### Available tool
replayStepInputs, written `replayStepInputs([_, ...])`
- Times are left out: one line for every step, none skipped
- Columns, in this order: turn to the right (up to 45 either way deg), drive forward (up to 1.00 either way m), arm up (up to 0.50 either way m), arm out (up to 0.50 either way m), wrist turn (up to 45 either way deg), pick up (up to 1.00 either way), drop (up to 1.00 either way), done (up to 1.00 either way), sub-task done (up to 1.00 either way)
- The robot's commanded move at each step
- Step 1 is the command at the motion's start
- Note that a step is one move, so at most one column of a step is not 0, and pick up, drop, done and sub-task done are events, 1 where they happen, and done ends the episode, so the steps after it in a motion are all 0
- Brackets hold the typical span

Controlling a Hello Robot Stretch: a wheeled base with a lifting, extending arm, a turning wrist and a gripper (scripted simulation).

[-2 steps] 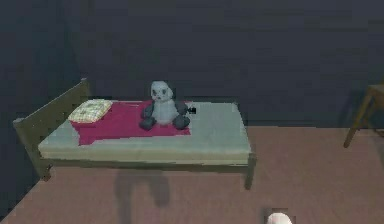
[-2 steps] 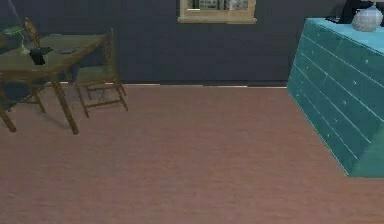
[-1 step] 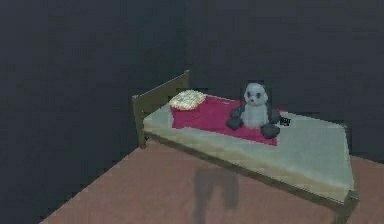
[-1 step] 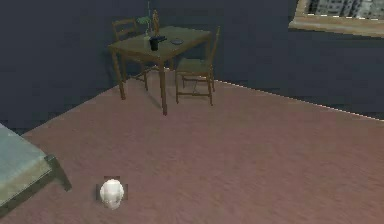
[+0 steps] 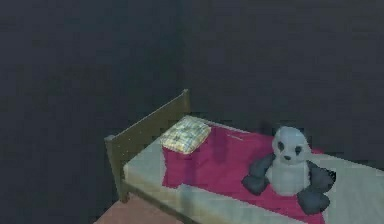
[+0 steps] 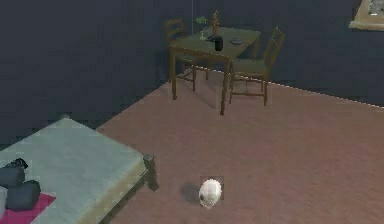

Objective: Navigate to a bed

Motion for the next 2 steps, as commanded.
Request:
replayStepInputs([21.0, 0.00, 0.00, 0.00, 0.0, 0.00, 0.00, 0.00, 0.00])
replayStepInputs([0.0, 0.00, 0.00, 0.00, 0.0, 0.00, 0.00, 1.00, 0.00])
